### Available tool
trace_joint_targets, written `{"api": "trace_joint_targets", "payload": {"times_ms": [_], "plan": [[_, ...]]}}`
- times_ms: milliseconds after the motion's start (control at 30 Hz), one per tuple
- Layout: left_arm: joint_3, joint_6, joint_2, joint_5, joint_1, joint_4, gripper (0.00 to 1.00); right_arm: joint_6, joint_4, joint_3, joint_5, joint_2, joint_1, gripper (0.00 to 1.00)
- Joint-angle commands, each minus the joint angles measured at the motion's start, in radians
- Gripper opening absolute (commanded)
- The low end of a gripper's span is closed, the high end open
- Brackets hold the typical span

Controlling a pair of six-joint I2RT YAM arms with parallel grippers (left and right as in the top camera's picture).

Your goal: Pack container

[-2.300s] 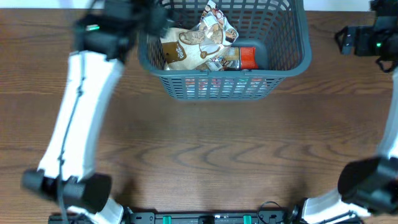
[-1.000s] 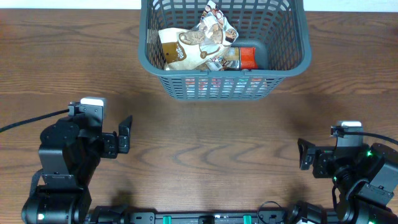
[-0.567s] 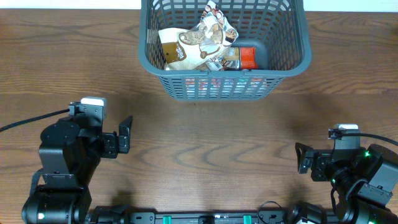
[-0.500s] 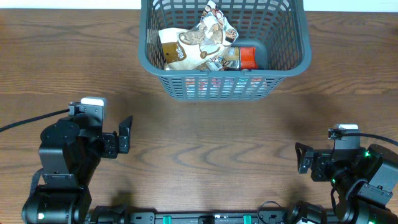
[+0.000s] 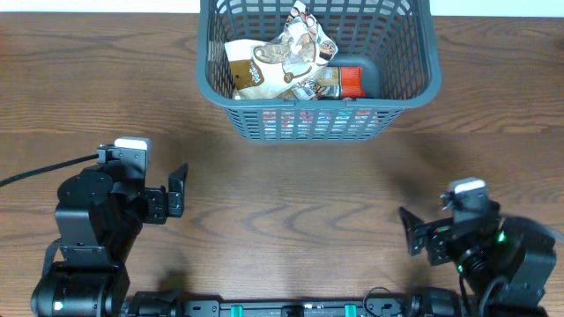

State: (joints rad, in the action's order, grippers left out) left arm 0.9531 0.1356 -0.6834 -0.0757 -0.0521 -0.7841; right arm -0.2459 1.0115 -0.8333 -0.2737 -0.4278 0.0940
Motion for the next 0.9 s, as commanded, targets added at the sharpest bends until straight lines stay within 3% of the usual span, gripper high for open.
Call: {"api": "trace_joint_targets", "payload": {"times_ms": [0, 233, 433, 867], "plan": [[-0.005, 0.017, -0.001, -0.011, 0.006, 0.000, 0.99, 0.003, -0.095, 0.074, 0.020, 0.095, -0.129, 0.99], [-0.005, 0.017, -0.001, -0.011, 0.006, 0.000, 0.99, 0.006, -0.533, 0.402, 0.069, 0.270, -0.243, 0.99], [-0.005, 0.017, -0.001, -0.011, 0.006, 0.000, 0.99, 0.006, -0.913, 0.642, 0.189, 0.315, -0.258, 0.99], [-0.005, 0.017, -0.001, -0.011, 0.006, 0.000, 0.98, 0.063, -0.992, 0.829, 0.356, 0.409, -0.258, 0.99]]}}
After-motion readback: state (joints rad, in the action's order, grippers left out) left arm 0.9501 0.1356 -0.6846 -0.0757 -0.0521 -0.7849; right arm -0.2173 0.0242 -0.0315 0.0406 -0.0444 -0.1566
